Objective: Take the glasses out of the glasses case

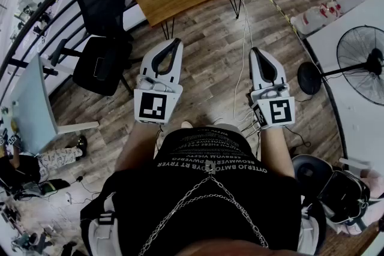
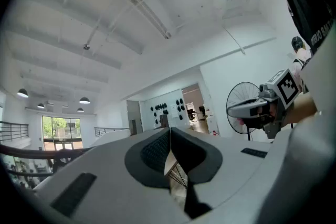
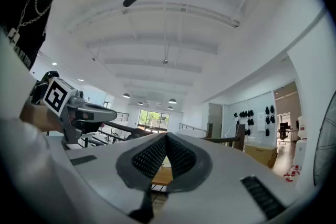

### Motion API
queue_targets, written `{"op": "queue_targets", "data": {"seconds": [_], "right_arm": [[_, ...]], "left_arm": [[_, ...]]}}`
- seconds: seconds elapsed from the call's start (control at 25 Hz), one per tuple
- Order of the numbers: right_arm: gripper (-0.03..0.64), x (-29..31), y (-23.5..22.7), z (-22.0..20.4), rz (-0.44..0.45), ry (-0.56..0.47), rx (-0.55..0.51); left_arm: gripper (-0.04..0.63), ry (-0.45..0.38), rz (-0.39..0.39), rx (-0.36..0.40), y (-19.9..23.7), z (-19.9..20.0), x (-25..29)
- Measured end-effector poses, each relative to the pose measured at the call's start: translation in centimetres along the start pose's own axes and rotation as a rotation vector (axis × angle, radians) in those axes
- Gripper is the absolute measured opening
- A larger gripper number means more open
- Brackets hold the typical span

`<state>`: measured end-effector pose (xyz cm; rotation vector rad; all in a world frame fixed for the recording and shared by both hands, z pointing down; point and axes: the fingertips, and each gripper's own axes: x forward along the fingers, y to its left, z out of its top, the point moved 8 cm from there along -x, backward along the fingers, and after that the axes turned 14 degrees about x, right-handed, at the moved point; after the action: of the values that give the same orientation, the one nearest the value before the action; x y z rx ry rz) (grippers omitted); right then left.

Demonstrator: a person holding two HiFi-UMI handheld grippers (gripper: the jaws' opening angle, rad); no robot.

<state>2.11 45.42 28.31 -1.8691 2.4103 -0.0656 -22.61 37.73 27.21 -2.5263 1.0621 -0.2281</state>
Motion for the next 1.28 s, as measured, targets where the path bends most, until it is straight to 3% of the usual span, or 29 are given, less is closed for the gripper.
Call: {"op": "queue_targets", "data": {"seconds": [0.44, 0.6, 0.68, 0.76, 1.0, 1.28], "right_arm": [[0.003, 0.4, 4.6, -0.3, -0.009, -0.016, 0.018], [0.011, 0.0, 5.6, -1.0, 0.045, 0.015, 0.007], [0.122, 0.3, 5.8, -1.1, 0.084, 0.034, 0.017], [0.152, 0.4, 5.6, -1.3, 0.090, 0.046, 0.022], [0.155, 1.2, 3.4, -1.8, 0.054, 0.051, 0.056], [0.156, 4.9, 0.0, -2.5, 0.081, 0.068, 0.080]], "left_arm": [[0.029, 0.016, 0.001, -0.034, 3.0, -2.2, -3.7], [0.029, 0.010, 0.000, -0.051, 3.2, -2.7, -4.6], [0.029, 0.013, -0.001, -0.063, 3.2, -3.1, -4.5], [0.029, 0.024, -0.011, -0.073, 3.0, -3.4, -4.1], [0.029, 0.032, -0.048, -0.084, 2.3, -3.6, -2.0], [0.029, 0.073, -0.069, -0.116, 2.5, -4.8, 2.5]]}}
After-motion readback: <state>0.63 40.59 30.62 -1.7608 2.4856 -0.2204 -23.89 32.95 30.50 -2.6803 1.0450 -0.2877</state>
